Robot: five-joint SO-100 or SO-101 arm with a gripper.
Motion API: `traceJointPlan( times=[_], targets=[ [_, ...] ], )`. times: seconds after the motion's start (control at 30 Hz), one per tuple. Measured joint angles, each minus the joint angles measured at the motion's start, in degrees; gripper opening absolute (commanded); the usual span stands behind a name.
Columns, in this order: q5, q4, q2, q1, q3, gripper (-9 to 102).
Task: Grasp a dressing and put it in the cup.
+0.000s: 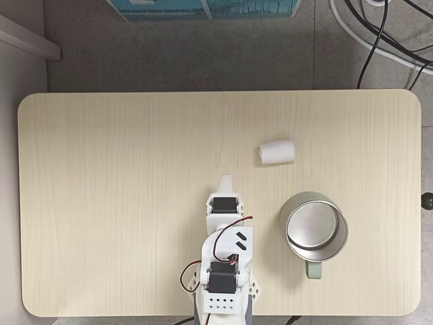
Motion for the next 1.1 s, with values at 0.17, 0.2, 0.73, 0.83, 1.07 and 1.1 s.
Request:
traceJointPlan(
  times=[0.17,0.2,0.73,0.83,1.07,1.1],
  targets=[
    [0.00,0.00,0.00,0.00,0.00,0],
    [0.00,0.00,0.00,0.00,0.00,0],
    [-3.16,3.60,2.37,0.79,10.37,0],
    [-3.96,5.71,10.55,1.14,19.51,0],
    [-8.96,16.08,38.76,8.17,46.67,11],
    [-10.37,17.75,42.71,9.40,50.45,13]
  ],
)
